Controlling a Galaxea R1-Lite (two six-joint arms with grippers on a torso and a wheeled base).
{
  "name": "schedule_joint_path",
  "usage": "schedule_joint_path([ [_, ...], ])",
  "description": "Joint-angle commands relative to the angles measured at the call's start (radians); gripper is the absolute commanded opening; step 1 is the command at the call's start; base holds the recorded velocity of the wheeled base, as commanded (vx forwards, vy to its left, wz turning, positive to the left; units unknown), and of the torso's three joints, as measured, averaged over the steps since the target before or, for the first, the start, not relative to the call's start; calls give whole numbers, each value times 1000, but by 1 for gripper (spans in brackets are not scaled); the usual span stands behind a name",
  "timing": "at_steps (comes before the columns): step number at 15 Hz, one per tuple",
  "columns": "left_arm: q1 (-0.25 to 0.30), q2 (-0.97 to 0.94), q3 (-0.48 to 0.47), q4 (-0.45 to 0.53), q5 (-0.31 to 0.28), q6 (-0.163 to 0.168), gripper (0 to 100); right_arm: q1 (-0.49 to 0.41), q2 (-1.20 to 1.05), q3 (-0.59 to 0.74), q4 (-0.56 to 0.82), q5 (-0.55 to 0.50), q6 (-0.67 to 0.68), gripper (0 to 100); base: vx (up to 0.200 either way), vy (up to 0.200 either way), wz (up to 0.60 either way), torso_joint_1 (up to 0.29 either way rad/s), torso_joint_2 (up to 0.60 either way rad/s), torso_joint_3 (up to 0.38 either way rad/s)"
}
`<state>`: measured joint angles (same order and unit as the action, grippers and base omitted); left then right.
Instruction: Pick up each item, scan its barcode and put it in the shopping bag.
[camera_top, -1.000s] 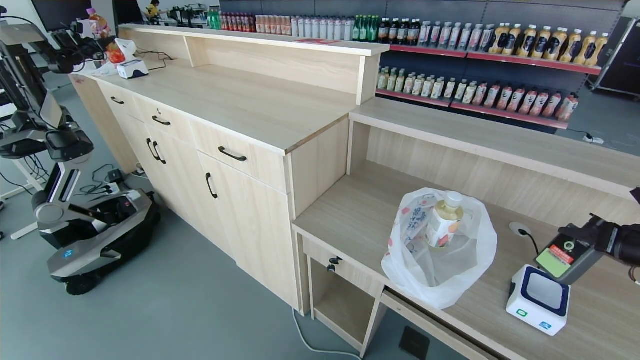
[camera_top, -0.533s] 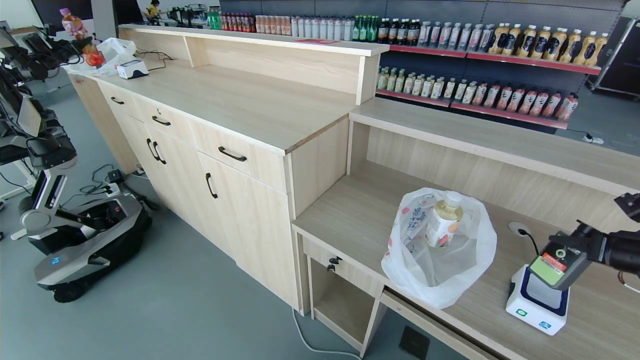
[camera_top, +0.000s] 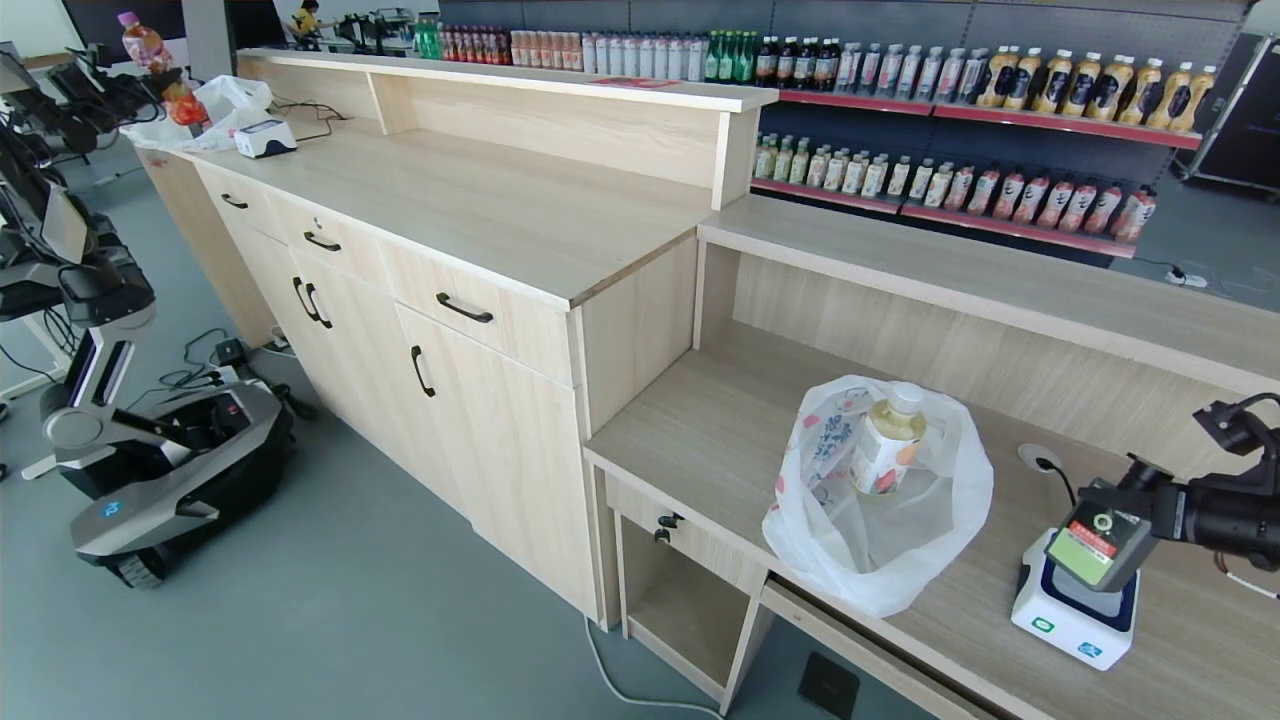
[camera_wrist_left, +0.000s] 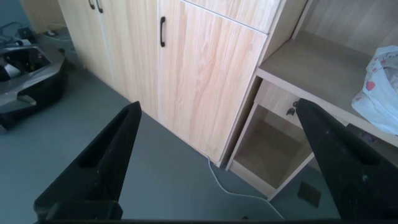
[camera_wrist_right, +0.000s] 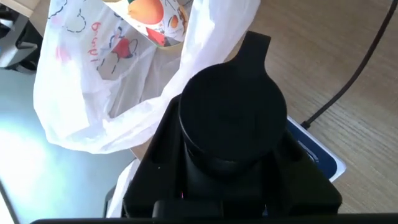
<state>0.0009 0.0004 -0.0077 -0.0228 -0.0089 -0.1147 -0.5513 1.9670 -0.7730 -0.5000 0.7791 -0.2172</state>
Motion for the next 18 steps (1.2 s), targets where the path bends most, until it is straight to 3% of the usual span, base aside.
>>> schedule_joint_path([
  [1,1,0,0,0,1,0,100,8,12,-2,0,6,-1,0,0,0,0,0,0,0],
  [5,1,0,0,0,0,0,100,27,27,-5,-2,35,-2,0,0,0,0,0,0,0],
  [18,1,0,0,0,0,0,100,34,52,-12,5,-6,-40,0,0,0,0,0,0,0],
])
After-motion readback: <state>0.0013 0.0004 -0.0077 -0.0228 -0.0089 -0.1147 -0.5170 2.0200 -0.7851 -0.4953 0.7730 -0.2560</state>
